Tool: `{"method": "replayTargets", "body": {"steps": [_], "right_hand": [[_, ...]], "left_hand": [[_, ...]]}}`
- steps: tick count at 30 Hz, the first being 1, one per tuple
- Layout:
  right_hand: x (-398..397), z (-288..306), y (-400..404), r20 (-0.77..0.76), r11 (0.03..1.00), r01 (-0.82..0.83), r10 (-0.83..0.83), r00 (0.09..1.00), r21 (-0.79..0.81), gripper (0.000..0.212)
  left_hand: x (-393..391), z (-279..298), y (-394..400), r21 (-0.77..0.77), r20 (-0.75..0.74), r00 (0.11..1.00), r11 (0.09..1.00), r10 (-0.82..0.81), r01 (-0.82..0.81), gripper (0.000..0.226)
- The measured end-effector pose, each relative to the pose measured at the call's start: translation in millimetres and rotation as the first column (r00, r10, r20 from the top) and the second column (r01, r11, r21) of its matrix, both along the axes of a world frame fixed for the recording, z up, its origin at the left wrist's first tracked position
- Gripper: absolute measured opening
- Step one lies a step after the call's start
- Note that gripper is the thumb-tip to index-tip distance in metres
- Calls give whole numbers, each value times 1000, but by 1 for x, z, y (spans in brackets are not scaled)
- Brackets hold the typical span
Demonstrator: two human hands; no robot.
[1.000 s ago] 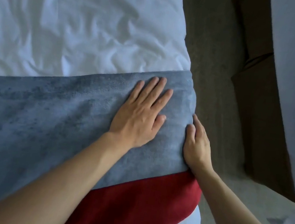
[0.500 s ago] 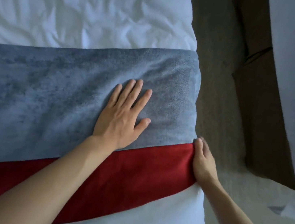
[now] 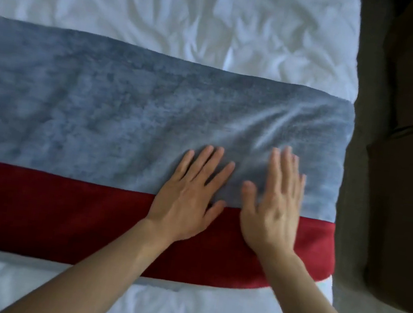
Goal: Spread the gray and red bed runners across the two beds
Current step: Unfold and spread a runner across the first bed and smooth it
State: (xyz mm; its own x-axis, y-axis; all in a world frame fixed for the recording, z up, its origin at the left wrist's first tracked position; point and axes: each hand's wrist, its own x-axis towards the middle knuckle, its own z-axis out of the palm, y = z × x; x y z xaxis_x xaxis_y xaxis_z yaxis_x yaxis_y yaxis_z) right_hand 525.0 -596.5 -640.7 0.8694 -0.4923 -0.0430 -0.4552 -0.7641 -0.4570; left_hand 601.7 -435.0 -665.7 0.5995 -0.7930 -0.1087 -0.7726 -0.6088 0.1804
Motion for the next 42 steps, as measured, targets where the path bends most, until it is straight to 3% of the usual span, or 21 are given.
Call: {"method": "replayTargets", "body": {"steps": [3, 5, 9, 12, 17, 21, 30, 42], "right_hand": [[36, -8, 65, -10, 956, -292, 292, 956, -18, 68], [45, -18, 81, -97, 929, -366, 361, 928, -47, 67], [44, -23, 75, -214, 954, -244, 205, 955, -176, 76], [55, -16, 102, -202, 979, -73, 33, 979, -192, 76], [107, -13, 244, -103, 949, -276, 262, 959, -153, 71], [141, -24, 332, -164, 960, -247, 225, 961, -133, 68], [181, -33, 402, -207, 937, -301, 264, 942, -178, 67], [241, -31, 521, -180, 887, -447, 423, 888, -121, 70]], "left_hand": [[11, -3, 32, 20, 18, 1000, 1000, -3, 2, 69], [27, -5, 65, 26, 17, 1000, 999, 27, -27, 71], [66, -8, 146, 20, 19, 994, 994, 108, -108, 73], [89, -8, 213, 44, 42, 981, 980, 191, -193, 71], [117, -2, 281, 13, 22, 981, 981, 195, -195, 72], [132, 0, 322, -36, -6, 979, 978, 203, -203, 67], [158, 1, 390, -21, -3, 962, 962, 272, -272, 64], [202, 8, 516, 37, 76, 927, 928, 367, -371, 66]]}}
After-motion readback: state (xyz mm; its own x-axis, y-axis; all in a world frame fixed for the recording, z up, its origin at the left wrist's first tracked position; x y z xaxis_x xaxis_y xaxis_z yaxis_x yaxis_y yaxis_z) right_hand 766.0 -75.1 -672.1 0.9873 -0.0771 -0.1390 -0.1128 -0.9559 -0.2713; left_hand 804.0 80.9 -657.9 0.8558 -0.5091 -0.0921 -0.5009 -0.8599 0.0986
